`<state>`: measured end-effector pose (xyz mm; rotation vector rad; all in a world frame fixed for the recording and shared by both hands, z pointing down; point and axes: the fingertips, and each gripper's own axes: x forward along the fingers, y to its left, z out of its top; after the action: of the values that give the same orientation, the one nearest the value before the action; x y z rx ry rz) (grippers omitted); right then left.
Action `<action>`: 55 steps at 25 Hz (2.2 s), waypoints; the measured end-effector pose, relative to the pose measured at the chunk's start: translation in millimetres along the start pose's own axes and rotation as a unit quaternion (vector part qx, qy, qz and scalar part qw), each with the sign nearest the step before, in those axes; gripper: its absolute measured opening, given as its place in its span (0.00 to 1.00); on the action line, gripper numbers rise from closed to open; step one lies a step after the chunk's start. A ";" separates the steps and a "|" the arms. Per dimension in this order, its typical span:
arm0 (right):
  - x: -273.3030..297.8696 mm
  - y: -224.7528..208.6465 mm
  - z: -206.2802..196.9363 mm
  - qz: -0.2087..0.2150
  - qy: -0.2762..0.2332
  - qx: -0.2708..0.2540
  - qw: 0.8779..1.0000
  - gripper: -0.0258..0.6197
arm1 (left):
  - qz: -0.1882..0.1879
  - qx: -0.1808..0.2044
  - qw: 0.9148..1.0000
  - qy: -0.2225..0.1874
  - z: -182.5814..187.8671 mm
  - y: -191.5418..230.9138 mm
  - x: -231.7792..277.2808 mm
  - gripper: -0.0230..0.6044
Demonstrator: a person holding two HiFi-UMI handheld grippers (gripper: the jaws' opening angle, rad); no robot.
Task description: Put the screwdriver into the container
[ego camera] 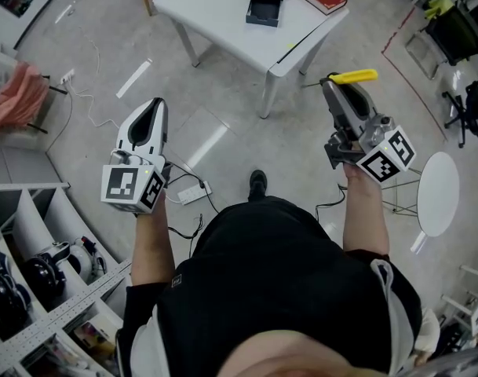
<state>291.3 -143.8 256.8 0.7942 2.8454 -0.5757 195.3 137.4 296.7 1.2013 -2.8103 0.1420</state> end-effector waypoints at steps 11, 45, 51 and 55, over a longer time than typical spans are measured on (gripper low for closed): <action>20.8 -56.5 20.4 0.015 -0.007 0.002 1.000 0.17 | 0.010 0.010 1.000 -0.006 17.0 5.4 60.2 0.08; 289.0 -141.8 -23.0 -0.129 -0.016 -0.024 0.991 0.17 | -0.146 -0.001 0.989 -0.031 19.8 266.6 272.0 0.08; 322.4 -144.3 -38.5 -0.157 -0.010 -0.026 0.987 0.17 | -0.184 -0.012 0.983 -0.027 8.2 294.2 297.0 0.08; 335.9 -159.2 -42.9 -0.172 0.000 -0.026 0.985 0.17 | -0.197 -0.021 0.980 -0.030 4.2 303.7 318.4 0.08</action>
<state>-79.2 -93.9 272.5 0.2934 3.0031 -0.5357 -244.0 117.7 312.0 1.7426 -2.5401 0.0187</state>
